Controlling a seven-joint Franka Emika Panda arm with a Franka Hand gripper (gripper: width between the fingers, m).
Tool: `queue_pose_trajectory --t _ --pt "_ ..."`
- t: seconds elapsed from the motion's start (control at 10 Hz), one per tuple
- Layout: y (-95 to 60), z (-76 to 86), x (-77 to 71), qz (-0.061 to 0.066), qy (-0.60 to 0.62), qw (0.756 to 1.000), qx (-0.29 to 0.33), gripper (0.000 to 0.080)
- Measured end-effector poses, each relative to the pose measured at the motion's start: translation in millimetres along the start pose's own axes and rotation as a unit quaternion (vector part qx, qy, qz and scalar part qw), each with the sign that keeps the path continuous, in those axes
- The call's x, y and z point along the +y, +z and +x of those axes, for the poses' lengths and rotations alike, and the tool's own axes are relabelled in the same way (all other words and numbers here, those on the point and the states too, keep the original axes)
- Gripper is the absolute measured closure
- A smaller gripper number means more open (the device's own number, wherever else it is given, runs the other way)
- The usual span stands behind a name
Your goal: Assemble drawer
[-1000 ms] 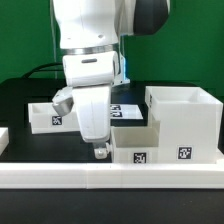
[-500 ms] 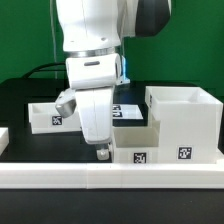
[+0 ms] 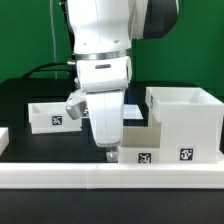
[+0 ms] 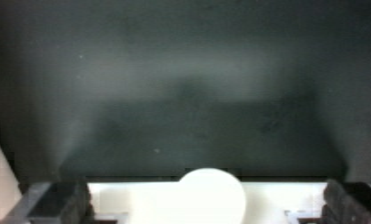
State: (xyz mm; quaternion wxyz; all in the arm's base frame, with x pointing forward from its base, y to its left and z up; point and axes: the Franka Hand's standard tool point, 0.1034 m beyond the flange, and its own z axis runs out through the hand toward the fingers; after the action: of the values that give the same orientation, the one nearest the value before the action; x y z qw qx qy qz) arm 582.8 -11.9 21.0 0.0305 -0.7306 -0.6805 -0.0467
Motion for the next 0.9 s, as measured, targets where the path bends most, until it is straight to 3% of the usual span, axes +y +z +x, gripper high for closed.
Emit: queue_pose_trajectory --t 0.7,0.9 --pt "0.5 2.0 3.6 0.001 -0.014 1.0 -0.009 0.015" --pt "3.6 20.7 5.7 0.004 -0.039 0.999 -0.01 0.015"
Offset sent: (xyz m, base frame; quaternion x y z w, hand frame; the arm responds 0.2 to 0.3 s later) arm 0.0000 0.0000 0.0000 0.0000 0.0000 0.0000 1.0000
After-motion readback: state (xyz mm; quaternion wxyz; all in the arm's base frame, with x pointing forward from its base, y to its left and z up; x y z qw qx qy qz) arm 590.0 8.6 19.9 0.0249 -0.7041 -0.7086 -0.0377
